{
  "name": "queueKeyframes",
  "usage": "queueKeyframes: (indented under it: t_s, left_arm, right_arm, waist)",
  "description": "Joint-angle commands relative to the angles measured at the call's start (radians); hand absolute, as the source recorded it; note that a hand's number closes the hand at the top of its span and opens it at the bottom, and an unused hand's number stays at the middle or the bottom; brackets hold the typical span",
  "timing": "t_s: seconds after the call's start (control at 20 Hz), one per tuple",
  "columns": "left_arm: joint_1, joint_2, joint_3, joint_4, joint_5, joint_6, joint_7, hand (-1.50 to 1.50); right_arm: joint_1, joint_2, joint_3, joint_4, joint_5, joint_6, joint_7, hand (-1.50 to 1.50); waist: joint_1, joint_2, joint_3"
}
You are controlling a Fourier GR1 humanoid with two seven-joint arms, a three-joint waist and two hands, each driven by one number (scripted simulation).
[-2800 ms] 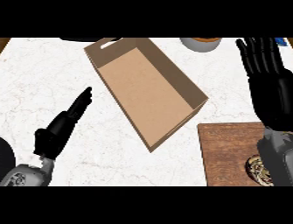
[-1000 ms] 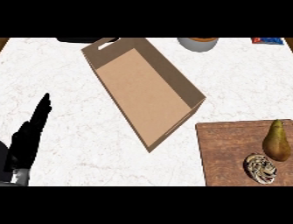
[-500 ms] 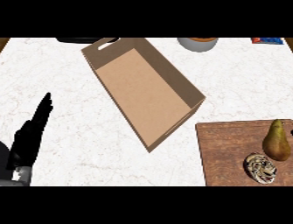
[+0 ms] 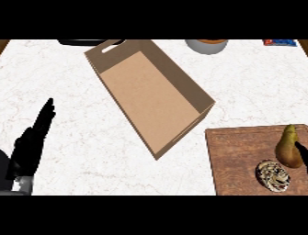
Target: Pick the cupcake from the cutting board and place it in the cardboard box
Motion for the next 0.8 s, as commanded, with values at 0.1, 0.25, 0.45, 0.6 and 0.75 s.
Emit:
queueKeyframes:
  t_s: [0.1, 0.25, 0.45, 0.6, 0.75]
  left_arm:
    - [-0.020, -0.048, 0.022, 0.013, -0.041, -0.008, 0.008, 0.00]
    - [-0.029, -0.057, 0.040, 0.040, -0.056, -0.025, 0.006, 0.00]
    - [-0.021, -0.052, 0.086, 0.057, -0.040, -0.071, -0.038, 0.00]
    - [0.014, -0.068, 0.047, -0.079, -0.087, -0.051, 0.053, 0.00]
    - [-0.039, -0.062, 0.101, 0.024, -0.070, -0.093, 0.013, 0.00]
  right_arm:
    - [0.015, 0.043, -0.062, 0.040, 0.024, 0.042, -0.021, -1.50]
    - [-0.021, 0.099, -0.031, 0.070, 0.078, 0.039, -0.004, -1.50]
    - [-0.051, 0.128, -0.044, 0.001, 0.089, 0.096, 0.065, -1.50]
    - [0.020, 0.139, -0.071, 0.068, 0.102, 0.062, -0.049, -1.50]
    - [-0.060, 0.192, -0.042, 0.149, 0.160, 0.049, -0.049, -1.50]
  waist:
    - [-0.003, 0.000, 0.000]
    - [-0.003, 0.000, 0.000]
    - [-0.002, 0.000, 0.000]
    - [-0.002, -0.001, 0.000]
    - [-0.002, 0.001, 0.000]
